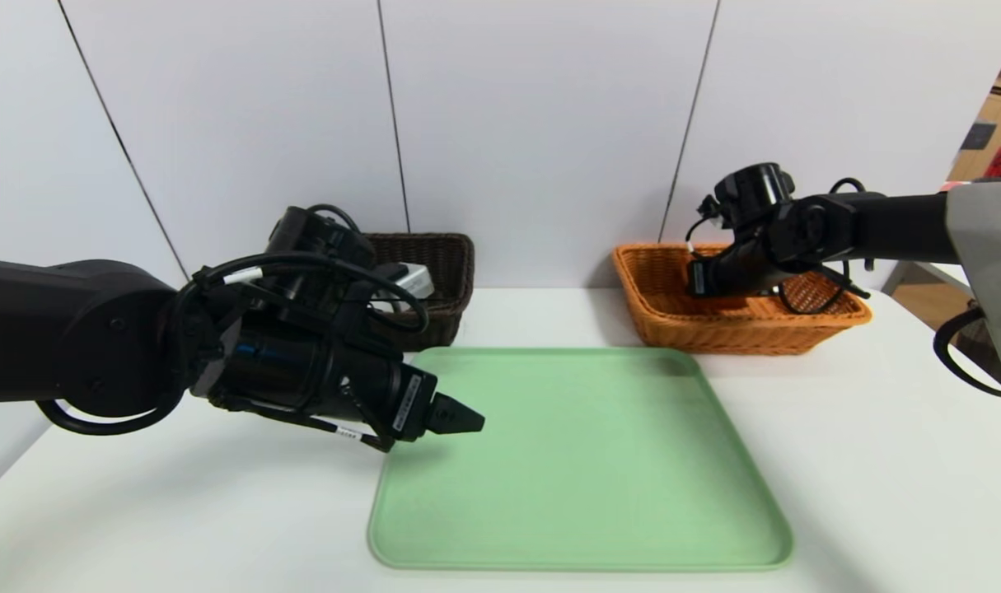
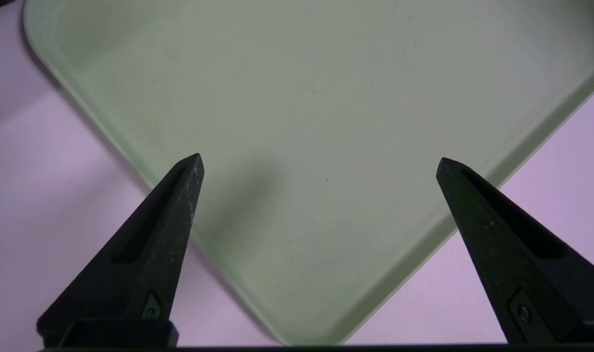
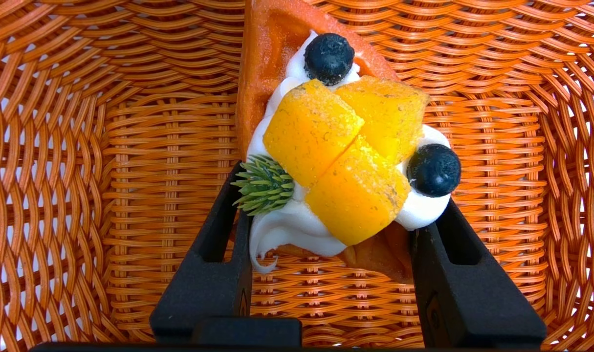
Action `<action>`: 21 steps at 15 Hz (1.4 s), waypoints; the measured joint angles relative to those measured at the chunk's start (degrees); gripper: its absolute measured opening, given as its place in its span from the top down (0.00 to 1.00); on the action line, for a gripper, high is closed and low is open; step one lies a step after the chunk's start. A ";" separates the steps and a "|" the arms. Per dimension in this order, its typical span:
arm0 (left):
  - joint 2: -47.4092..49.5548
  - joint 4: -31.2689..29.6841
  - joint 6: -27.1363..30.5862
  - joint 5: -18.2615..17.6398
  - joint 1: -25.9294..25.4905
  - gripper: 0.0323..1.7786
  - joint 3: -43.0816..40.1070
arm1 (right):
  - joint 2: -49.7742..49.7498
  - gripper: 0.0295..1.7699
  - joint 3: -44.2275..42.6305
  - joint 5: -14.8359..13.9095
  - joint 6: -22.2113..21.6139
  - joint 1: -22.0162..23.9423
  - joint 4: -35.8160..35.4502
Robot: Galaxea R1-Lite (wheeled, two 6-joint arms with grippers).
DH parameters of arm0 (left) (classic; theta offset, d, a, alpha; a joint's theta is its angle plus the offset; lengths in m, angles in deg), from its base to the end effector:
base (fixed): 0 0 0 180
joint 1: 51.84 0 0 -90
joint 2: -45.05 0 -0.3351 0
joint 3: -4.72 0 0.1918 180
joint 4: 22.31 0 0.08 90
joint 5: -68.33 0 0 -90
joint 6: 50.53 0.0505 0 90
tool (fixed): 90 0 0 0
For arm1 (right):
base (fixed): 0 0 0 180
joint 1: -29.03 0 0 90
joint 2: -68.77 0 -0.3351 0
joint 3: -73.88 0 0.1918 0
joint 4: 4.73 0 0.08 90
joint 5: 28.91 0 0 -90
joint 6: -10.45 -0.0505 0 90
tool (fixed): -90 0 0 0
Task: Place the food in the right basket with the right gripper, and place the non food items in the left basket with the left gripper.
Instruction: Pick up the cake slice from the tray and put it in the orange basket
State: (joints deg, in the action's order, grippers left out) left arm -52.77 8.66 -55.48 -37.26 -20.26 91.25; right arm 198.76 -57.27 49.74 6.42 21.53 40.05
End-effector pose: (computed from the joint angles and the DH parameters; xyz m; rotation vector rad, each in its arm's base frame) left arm 0.2731 -0.1838 0.2079 0.0277 0.7835 -0.7513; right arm 0.4979 0.0555 0.1713 -0.0577 0.7481 -0.0902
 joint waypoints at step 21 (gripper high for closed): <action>1.60 -0.09 -0.01 0.05 -0.11 0.05 0.55 | -4.13 0.10 -0.32 0.17 -0.35 -0.71 2.21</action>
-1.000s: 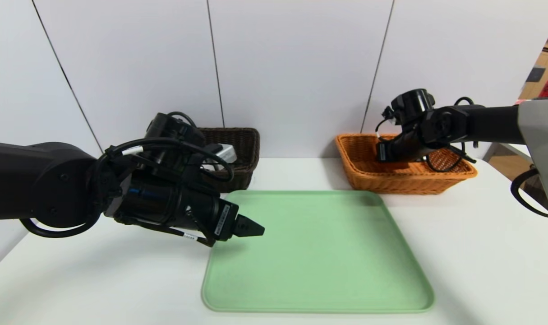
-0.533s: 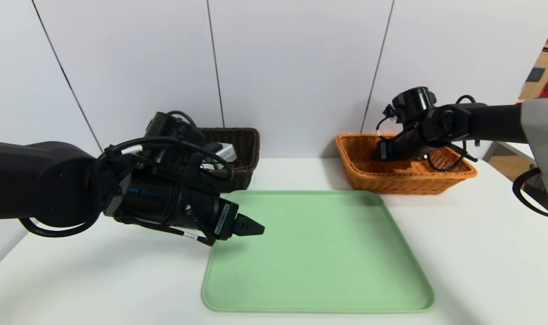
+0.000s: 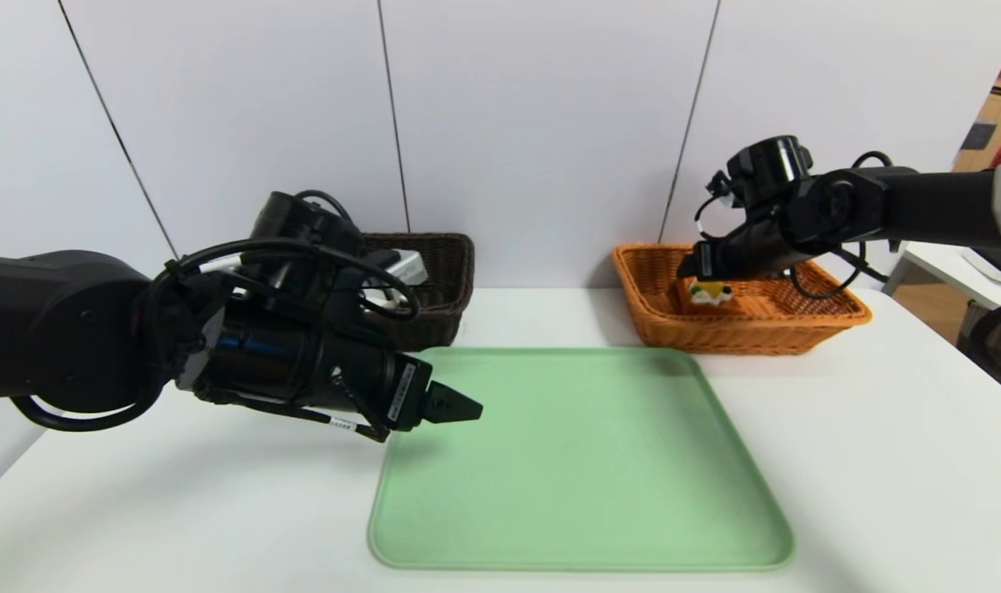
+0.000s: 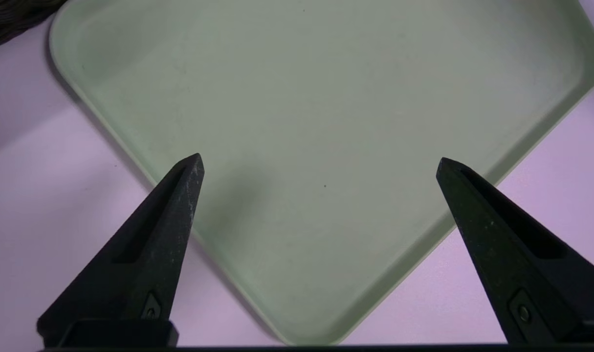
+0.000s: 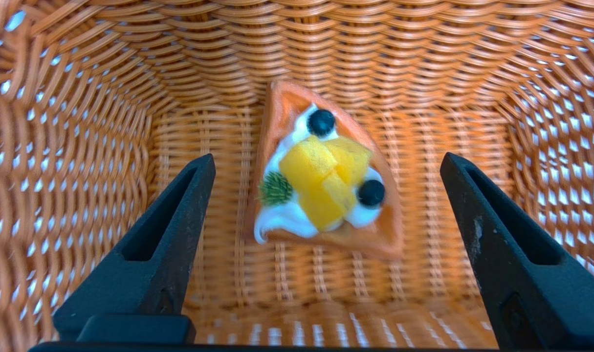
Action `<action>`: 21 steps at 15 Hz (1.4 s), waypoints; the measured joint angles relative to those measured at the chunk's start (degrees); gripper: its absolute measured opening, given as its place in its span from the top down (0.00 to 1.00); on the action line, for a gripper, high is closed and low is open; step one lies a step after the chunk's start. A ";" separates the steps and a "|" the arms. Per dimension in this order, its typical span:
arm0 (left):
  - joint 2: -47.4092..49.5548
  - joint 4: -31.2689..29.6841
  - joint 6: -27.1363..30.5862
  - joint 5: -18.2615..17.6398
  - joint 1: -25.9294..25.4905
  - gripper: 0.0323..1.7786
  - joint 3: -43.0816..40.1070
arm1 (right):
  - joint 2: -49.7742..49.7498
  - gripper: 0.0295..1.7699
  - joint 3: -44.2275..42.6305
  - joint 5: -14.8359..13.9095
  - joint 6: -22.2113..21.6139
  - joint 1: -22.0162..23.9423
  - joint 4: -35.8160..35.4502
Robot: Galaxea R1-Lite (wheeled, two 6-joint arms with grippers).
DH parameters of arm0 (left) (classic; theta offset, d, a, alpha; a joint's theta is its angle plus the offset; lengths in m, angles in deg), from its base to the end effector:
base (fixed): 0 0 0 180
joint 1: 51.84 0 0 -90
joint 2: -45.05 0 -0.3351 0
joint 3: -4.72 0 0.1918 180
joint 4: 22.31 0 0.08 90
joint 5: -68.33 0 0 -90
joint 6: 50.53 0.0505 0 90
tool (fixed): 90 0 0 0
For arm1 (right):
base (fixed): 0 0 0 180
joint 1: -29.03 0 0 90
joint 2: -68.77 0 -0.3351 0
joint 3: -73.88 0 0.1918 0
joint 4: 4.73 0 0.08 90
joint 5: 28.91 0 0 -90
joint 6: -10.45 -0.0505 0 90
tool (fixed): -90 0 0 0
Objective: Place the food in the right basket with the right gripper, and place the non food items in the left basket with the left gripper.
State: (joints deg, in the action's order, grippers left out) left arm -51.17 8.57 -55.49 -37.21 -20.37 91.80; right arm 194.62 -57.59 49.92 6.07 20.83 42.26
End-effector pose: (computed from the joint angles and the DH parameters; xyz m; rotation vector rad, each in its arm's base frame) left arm 0.2694 -0.1808 0.2199 0.0211 0.7439 -0.7543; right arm 0.4808 0.0594 0.2048 -0.0483 0.7090 -0.0767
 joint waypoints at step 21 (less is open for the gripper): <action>29.68 9.46 -4.51 13.81 -5.46 0.05 -8.91 | -57.56 0.04 44.18 1.27 -6.51 -14.51 6.21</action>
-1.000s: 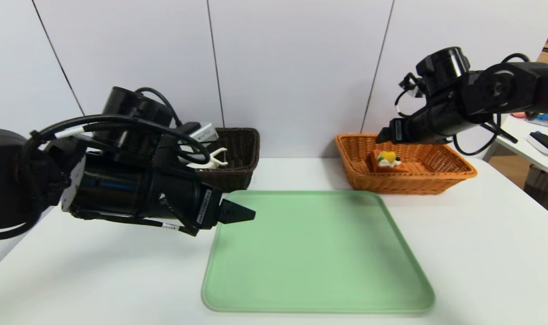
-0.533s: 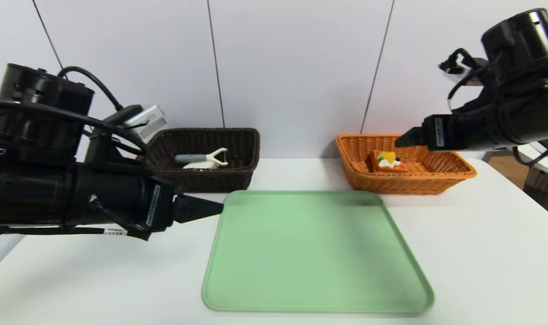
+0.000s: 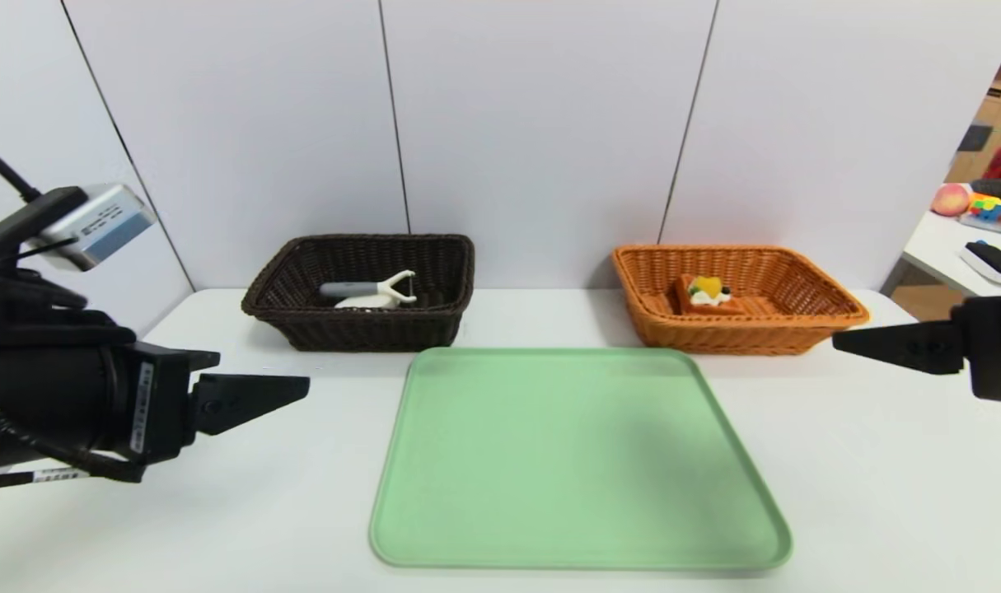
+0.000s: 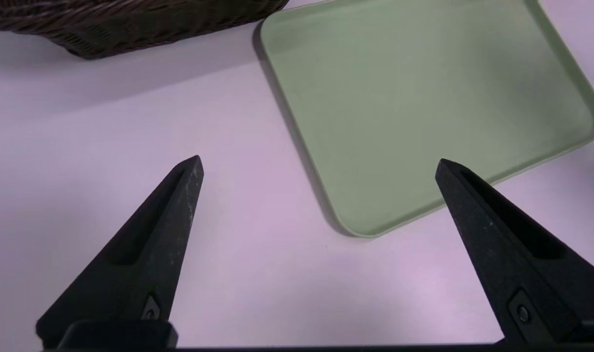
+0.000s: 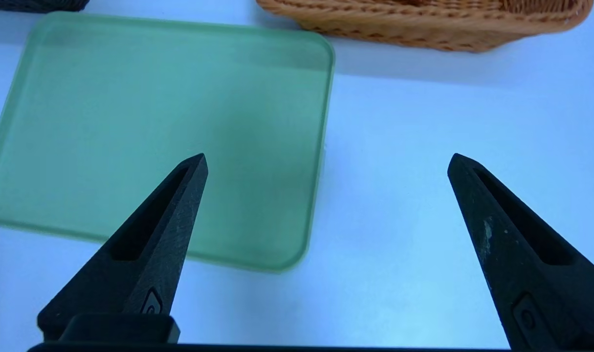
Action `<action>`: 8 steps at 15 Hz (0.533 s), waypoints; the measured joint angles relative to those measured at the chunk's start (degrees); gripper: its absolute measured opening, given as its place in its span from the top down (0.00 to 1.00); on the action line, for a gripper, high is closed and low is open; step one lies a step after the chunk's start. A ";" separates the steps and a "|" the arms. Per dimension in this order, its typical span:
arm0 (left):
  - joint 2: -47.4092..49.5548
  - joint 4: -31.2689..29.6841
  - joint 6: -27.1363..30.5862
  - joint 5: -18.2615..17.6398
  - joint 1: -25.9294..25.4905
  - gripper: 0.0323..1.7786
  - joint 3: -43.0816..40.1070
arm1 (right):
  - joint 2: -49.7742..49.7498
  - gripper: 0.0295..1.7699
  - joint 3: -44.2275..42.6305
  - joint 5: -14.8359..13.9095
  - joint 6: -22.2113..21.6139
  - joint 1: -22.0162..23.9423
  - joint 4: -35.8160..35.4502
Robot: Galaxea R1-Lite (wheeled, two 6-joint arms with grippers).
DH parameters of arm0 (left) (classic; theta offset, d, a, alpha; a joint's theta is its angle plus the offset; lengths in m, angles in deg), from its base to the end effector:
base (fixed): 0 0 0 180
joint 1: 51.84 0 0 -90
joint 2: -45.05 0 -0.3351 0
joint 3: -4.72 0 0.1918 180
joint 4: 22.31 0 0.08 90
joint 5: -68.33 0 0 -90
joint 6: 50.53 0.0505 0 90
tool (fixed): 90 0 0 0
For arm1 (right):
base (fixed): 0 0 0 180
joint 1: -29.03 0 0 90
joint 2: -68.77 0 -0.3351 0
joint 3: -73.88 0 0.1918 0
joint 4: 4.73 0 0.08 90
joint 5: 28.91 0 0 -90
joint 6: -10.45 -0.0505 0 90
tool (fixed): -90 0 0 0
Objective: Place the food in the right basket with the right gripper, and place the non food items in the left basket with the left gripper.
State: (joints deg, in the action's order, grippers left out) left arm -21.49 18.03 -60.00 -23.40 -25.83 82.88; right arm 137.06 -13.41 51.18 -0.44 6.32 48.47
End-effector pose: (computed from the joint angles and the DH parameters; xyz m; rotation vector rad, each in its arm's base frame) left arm 0.1511 -0.0754 0.2833 -0.0523 0.5320 -0.4313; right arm 0.1553 0.0556 0.3008 0.0161 0.5913 0.1611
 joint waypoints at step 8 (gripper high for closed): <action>16.19 0.59 -0.17 2.36 -2.04 0.05 -14.17 | -23.56 0.04 14.99 0.11 0.85 3.25 2.97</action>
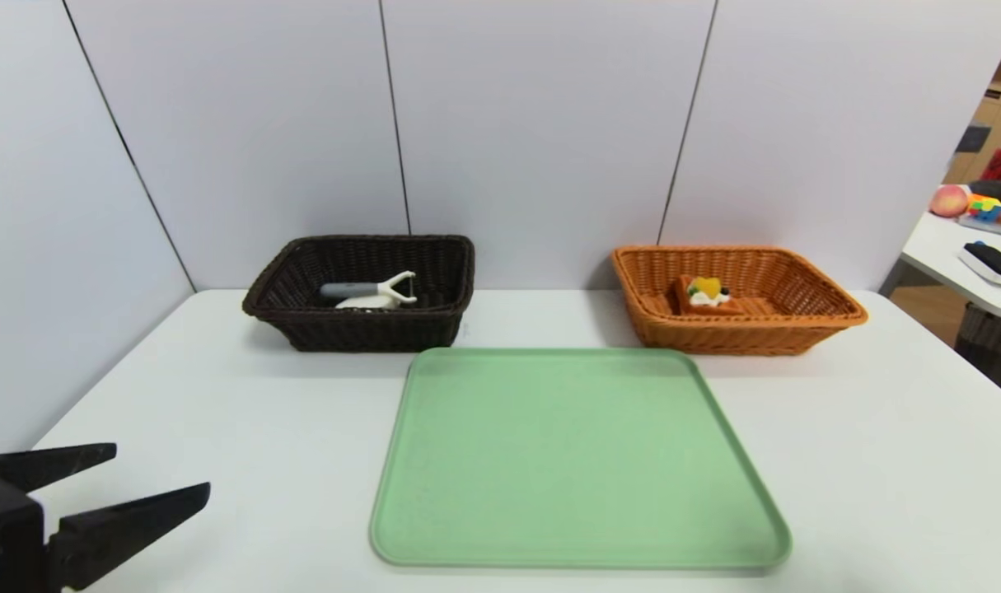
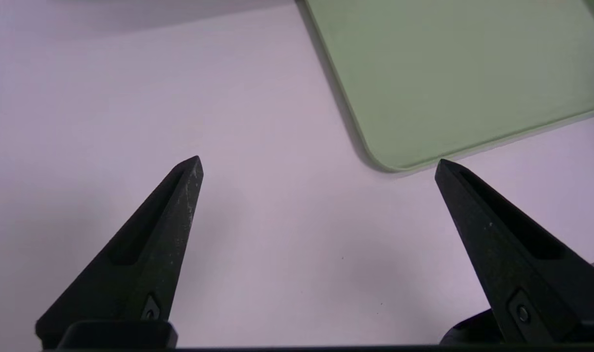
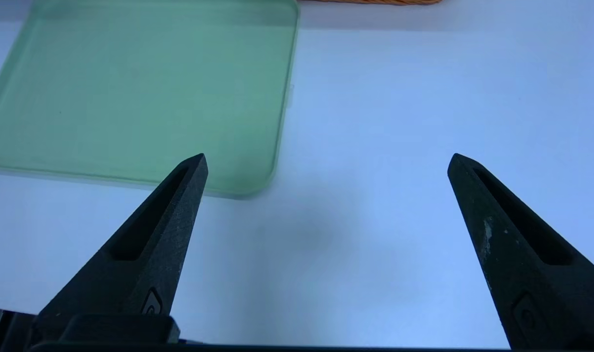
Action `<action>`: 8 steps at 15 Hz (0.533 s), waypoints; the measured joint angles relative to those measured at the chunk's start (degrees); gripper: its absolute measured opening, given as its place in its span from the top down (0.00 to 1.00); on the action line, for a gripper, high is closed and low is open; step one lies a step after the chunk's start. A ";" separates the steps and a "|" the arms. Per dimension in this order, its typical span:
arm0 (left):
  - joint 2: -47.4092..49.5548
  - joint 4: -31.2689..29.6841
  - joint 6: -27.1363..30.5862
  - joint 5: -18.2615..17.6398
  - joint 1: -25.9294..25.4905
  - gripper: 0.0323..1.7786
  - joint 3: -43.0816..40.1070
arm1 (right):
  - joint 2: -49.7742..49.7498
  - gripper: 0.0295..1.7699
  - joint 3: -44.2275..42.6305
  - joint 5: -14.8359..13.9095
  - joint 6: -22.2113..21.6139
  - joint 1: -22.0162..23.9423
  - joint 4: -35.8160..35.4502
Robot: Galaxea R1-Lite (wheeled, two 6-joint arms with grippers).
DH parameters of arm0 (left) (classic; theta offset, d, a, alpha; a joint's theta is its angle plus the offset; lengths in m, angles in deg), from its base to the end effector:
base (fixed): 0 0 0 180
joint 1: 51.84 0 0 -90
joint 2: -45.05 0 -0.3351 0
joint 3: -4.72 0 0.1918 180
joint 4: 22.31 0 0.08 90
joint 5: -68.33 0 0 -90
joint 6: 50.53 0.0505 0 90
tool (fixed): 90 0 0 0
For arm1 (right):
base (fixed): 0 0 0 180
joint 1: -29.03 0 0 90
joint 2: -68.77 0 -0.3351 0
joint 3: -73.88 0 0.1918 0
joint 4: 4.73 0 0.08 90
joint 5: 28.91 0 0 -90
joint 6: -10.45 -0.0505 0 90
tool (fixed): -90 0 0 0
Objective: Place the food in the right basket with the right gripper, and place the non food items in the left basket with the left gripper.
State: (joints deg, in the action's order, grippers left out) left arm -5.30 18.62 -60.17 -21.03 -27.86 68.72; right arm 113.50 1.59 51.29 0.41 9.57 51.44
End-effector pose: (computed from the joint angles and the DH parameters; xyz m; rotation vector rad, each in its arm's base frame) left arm 0.0811 -0.0355 0.2435 -0.0607 0.5001 -0.3587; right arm 0.0461 0.0072 0.2624 0.0451 0.4960 0.1220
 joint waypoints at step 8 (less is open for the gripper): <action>15.76 0.41 0.35 -0.09 -6.78 0.05 -12.43 | -14.49 0.04 4.57 1.62 0.26 9.48 5.21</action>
State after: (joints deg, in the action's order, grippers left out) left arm 10.46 19.03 -59.82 -21.12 -34.64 56.28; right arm 99.00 6.16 52.91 0.67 19.06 56.65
